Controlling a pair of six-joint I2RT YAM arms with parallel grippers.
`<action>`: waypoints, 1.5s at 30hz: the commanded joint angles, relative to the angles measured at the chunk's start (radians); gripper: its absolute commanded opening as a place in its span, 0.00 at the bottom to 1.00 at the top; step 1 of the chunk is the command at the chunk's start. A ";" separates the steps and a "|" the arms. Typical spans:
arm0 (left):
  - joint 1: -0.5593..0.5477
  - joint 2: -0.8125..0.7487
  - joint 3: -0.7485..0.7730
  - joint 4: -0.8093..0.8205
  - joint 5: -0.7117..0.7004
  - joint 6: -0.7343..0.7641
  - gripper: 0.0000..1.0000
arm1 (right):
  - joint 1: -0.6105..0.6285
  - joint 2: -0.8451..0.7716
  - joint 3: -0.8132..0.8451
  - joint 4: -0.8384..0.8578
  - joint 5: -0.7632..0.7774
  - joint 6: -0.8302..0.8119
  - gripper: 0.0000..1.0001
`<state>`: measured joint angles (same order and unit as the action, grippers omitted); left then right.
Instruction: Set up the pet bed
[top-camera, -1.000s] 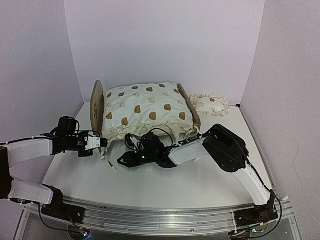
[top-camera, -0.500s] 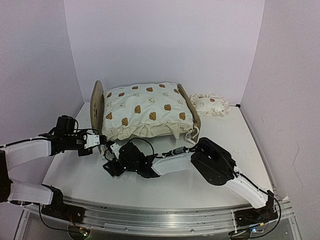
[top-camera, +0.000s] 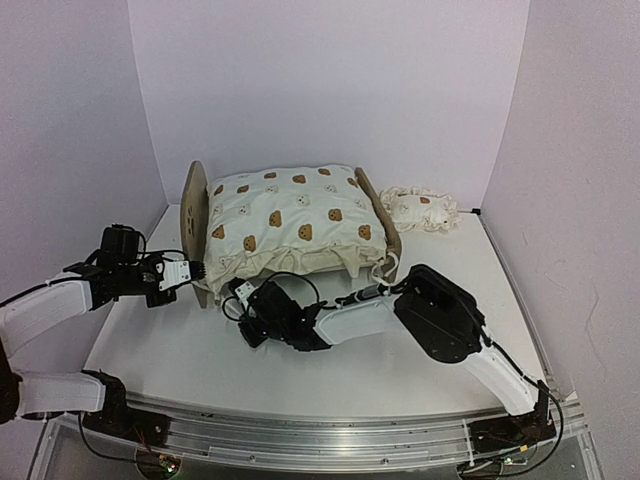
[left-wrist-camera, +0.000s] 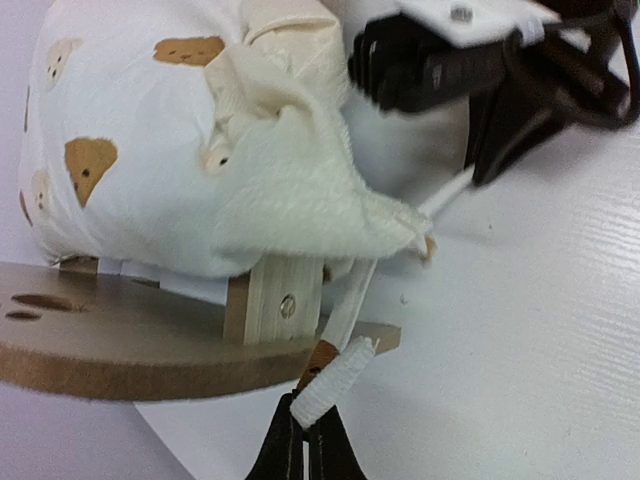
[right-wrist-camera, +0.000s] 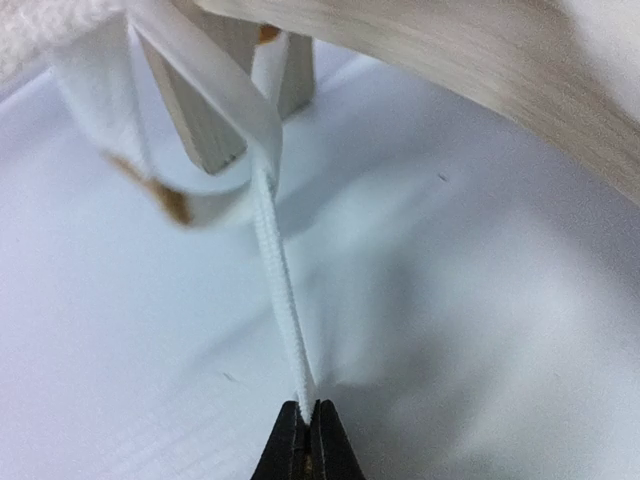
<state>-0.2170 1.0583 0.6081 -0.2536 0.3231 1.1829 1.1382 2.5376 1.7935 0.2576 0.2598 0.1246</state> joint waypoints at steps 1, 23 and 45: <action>0.063 -0.081 0.012 -0.105 -0.070 0.100 0.00 | -0.049 -0.224 -0.135 -0.096 -0.010 -0.098 0.00; 0.397 -0.033 -0.190 -0.119 -0.224 0.508 0.00 | -0.233 -0.503 -0.157 -0.097 -0.284 -0.074 0.00; 0.414 -0.037 -0.039 -0.382 0.096 0.445 0.00 | -0.234 -0.543 -0.409 -0.117 -0.529 0.154 0.00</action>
<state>0.1687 1.0224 0.4383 -0.4192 0.3090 1.6934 0.9047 2.0506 1.4282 0.1234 -0.2002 0.2112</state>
